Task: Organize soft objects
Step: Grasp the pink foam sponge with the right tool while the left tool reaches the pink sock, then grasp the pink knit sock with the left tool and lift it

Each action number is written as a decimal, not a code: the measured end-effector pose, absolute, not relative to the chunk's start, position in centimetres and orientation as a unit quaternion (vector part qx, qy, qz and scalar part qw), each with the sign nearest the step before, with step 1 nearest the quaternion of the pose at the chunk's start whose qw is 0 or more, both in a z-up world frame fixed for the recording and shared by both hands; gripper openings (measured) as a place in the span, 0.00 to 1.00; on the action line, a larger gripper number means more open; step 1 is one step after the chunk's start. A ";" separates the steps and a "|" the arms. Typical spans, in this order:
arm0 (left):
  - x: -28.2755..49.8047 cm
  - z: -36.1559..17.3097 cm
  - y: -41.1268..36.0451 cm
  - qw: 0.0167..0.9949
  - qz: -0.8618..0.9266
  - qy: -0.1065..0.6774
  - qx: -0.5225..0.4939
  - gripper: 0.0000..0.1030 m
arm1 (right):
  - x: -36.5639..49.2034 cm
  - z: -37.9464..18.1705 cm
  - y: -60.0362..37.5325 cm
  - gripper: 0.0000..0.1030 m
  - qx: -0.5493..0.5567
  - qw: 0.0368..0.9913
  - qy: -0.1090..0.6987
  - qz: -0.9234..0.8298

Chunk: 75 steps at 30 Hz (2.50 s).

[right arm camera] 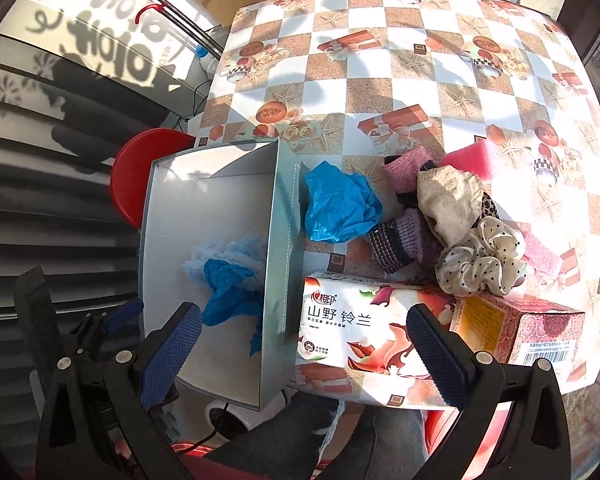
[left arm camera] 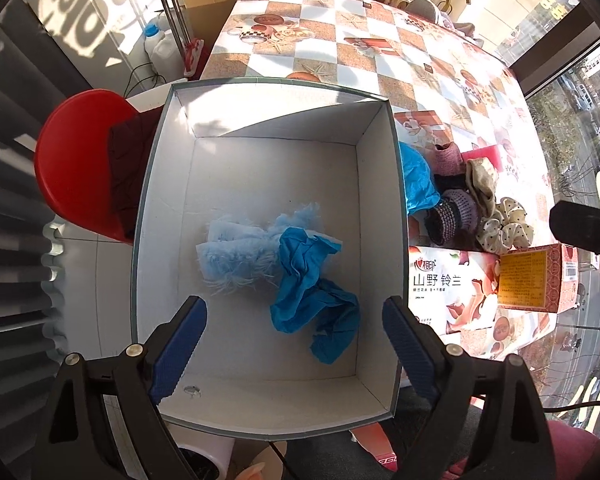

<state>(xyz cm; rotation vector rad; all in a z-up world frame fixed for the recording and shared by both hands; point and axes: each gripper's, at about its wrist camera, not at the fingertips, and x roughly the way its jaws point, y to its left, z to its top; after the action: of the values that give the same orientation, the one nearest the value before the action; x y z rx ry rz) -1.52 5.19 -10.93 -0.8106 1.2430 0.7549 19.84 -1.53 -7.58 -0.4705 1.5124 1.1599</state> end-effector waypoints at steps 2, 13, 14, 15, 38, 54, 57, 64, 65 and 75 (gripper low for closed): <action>-0.2 -10.4 5.4 0.680 0.327 0.551 -0.356 0.89 | 22.7 -7.2 -2.6 1.00 -0.183 0.575 0.643 0.472; 12.0 -9.8 4.8 0.716 0.267 0.611 -0.208 0.89 | 35.9 -10.9 -7.8 1.00 -0.168 0.622 0.679 0.353; 13.2 -10.2 4.7 0.715 0.262 0.618 -0.196 0.89 | 36.4 -11.7 -7.8 1.00 -0.176 0.617 0.684 0.349; 14.6 -10.6 4.6 0.714 0.256 0.625 -0.183 0.89 | 36.8 -12.6 -7.9 1.00 -0.187 0.610 0.687 0.347; 31.3 -19.4 7.8 0.655 0.197 0.707 -0.179 0.89 | 41.8 -29.3 -8.6 1.00 -0.172 0.448 0.827 0.294; 27.4 -26.0 10.9 0.563 0.181 0.730 -0.342 0.72 | 43.8 -28.3 -14.6 0.74 -0.147 0.525 0.785 0.295; 27.3 -26.4 10.9 0.566 0.157 0.712 -0.384 0.28 | 44.1 -27.6 -15.5 0.74 -0.140 0.536 0.777 0.299; 27.0 -22.2 11.7 0.637 0.217 0.665 -0.324 0.17 | 44.9 -24.9 -17.1 0.74 -0.129 0.566 0.749 0.317; 26.9 -21.2 11.8 0.648 0.231 0.657 -0.308 0.17 | 44.8 -24.5 -17.0 0.74 -0.128 0.570 0.746 0.319; 25.6 -14.2 8.9 0.712 0.270 0.614 -0.207 0.17 | 44.2 -19.2 -17.0 0.74 -0.105 0.598 0.722 0.331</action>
<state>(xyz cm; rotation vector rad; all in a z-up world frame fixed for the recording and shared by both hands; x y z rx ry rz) 25.56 8.86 -14.23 -0.4589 1.3619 0.5980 44.15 -17.03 -19.18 -0.2439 1.6755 0.7681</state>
